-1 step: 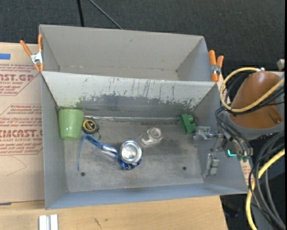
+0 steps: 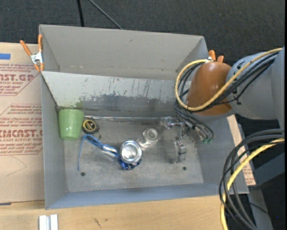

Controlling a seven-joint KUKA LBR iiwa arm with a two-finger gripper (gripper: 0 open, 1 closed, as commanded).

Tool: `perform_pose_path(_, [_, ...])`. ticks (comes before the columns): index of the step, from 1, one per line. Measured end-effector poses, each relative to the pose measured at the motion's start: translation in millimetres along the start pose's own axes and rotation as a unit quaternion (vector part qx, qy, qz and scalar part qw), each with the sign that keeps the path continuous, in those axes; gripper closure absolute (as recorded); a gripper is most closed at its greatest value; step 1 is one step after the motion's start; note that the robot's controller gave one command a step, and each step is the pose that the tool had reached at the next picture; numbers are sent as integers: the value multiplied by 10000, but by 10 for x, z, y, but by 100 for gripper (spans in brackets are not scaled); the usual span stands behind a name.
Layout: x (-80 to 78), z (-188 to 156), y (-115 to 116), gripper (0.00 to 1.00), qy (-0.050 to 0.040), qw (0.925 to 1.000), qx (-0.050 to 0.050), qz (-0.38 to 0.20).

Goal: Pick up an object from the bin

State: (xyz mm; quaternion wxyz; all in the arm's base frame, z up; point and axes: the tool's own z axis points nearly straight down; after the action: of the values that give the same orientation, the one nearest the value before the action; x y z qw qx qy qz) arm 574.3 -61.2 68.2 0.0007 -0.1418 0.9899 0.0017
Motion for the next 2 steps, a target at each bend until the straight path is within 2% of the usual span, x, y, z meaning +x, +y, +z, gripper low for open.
perform_pose_path(1, [-151, -328, 618, 0, -19, 9991, 0, 419])
perform_pose_path(2, [-55, -310, 727, 0, 6, 9981, 7, 621])
